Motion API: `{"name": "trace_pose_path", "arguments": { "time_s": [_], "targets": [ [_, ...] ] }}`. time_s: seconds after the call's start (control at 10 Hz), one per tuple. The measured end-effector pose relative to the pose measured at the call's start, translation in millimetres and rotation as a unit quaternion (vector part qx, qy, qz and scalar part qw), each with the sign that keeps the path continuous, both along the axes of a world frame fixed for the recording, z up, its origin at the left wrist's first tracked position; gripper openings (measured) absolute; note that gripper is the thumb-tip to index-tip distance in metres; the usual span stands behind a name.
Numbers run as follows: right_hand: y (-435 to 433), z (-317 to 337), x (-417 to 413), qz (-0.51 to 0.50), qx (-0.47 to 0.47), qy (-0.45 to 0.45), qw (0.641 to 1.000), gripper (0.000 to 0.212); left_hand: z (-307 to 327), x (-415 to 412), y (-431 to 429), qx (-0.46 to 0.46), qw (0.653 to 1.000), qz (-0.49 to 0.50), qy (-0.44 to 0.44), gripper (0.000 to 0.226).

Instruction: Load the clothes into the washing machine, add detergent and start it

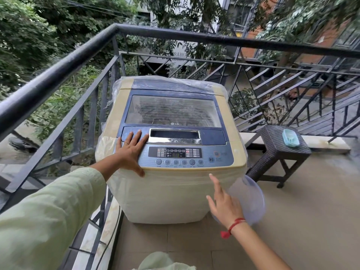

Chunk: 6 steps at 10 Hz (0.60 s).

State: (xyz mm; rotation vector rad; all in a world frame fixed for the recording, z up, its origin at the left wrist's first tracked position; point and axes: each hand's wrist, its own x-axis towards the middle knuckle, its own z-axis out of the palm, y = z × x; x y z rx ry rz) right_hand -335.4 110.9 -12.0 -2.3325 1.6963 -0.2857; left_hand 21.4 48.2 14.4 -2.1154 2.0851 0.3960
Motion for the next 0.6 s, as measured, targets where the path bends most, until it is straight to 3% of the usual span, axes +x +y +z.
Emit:
{"name": "trace_pose_path", "arguments": {
  "time_s": [0.3, 0.4, 0.6],
  "targets": [
    [8.1, 0.3, -4.5, 0.036, -0.138, -0.097, 0.985, 0.038, 6.7, -3.2, 0.9, 0.021, 1.0, -0.001, -0.014, 0.149],
    [-0.6, 16.8, 3.8, 0.041, -0.172, -0.14, 0.974, 0.048, 17.0, -7.3, -0.4, 0.072, 0.996, -0.003, -0.051, 0.151],
    [-35.1, 42.9, 16.5, 0.068, -0.216, -0.131, 0.965, 0.047, 19.7, -12.2, -6.8, 0.05, 0.999, 0.014, -0.015, 0.135]
  ]
}}
